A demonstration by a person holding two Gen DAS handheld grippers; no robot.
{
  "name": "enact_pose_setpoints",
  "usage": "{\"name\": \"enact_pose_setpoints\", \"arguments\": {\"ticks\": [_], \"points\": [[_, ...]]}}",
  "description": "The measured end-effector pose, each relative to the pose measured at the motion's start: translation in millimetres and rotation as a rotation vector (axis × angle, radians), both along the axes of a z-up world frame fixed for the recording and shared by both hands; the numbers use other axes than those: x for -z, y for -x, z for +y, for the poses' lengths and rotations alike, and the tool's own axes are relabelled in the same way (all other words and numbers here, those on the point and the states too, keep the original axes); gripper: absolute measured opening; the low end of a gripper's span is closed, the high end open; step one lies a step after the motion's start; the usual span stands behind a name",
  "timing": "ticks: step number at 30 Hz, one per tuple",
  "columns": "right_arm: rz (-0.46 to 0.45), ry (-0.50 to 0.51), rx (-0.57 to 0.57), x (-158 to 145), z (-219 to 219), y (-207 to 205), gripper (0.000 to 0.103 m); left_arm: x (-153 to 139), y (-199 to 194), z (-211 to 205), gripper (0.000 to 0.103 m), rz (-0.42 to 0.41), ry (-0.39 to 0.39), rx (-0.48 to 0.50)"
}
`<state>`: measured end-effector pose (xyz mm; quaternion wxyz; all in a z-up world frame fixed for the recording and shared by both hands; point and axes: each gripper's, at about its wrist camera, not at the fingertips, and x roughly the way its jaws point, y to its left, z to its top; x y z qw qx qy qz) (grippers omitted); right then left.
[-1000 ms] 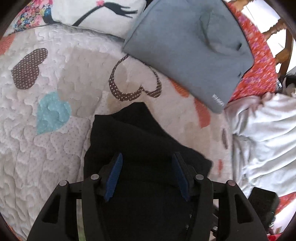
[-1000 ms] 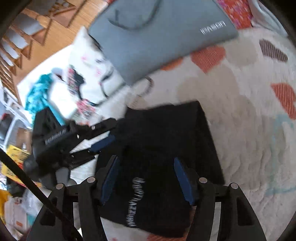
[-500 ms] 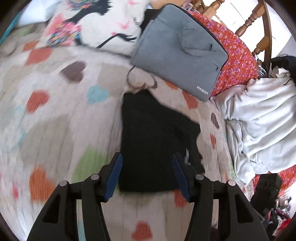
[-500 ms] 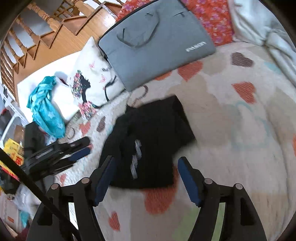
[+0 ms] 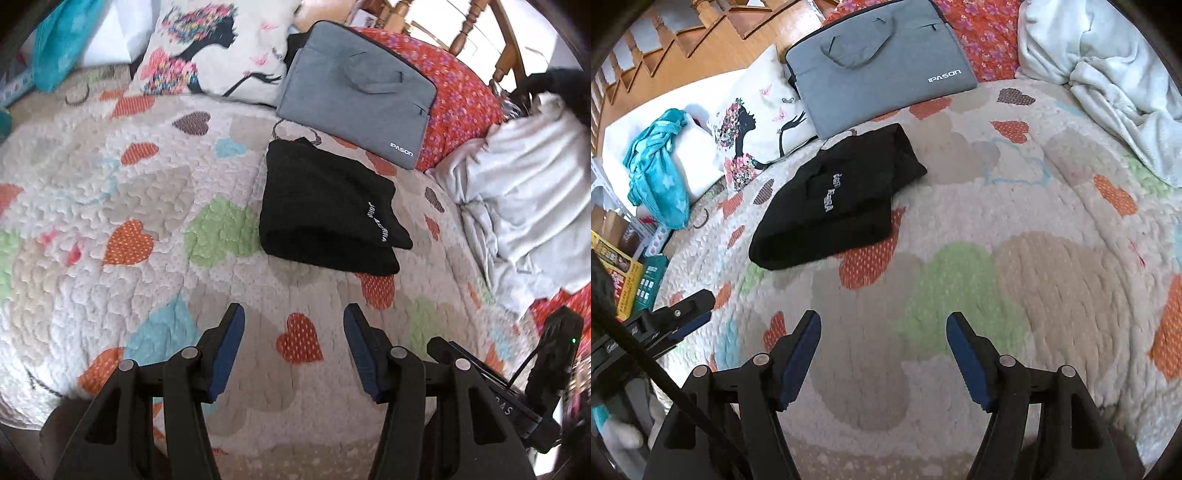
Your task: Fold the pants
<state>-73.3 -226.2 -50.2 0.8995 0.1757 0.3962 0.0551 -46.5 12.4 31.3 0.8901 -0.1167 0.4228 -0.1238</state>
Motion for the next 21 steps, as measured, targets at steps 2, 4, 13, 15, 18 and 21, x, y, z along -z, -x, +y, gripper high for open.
{"name": "enact_pose_setpoints", "arguments": {"ticks": [2, 4, 13, 15, 18, 21], "points": [[-0.001, 0.024, 0.006, 1, 3, 5, 0.075, -2, 9, -4, 0.055, -0.017, -0.033, -0.002], [0.001, 0.047, 0.014, 3, 4, 8, 0.075, -1, 13, -8, 0.055, -0.018, -0.056, -0.004], [-0.013, 0.064, 0.046, 7, -4, 20, 0.076, 8, 29, -24, 0.055, 0.012, -0.124, 0.010], [-0.014, 0.066, 0.045, 8, -4, 21, 0.077, 8, 30, -27, 0.055, 0.012, -0.134, 0.014], [-0.011, 0.067, 0.042, 9, -4, 21, 0.077, 8, 31, -29, 0.055, 0.008, -0.153, 0.014], [-0.013, 0.073, 0.040, 10, -2, 21, 0.077, 9, 31, -31, 0.055, 0.015, -0.167, 0.015]]}}
